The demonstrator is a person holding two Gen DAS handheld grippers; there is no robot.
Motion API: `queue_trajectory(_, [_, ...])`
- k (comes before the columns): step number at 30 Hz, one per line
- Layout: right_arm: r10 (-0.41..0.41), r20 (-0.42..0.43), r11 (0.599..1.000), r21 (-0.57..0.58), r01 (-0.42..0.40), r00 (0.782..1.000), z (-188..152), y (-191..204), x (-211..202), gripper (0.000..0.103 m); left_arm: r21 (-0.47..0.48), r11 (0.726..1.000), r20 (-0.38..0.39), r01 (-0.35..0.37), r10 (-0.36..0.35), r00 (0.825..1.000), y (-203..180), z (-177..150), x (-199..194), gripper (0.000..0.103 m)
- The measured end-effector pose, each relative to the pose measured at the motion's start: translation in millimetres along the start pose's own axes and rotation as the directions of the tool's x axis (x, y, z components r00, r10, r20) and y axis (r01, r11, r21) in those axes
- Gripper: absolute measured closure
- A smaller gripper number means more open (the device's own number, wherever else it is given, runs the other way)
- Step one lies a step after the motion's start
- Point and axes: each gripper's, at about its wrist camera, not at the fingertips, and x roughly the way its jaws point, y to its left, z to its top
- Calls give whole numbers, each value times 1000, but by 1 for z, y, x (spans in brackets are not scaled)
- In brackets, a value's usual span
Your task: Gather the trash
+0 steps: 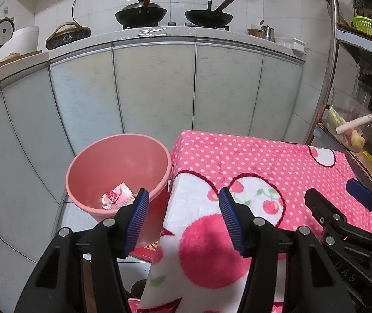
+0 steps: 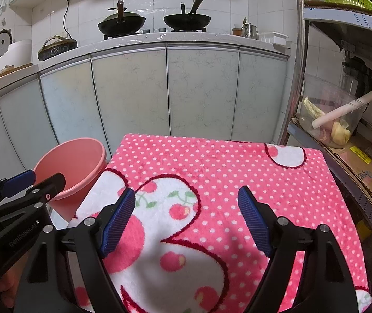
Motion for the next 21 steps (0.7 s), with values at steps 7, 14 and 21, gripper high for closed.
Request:
queue_trajectory(7, [0,0,1000,0,0,1000,0,1,1,22,0,1000,0,0,0,1000,0,0,0,47])
queue_trajectory(14, [1,-2,1000,0,-1,1000,0,0,0,22,-1,1000,-2,-1,1,1000,0,0,0,47])
queue_trajectory(21, [2,-3,1000,-1,-2,1000,0,-2,0,22,-1,1000,-4,2,-2,1000,0,0,1,47])
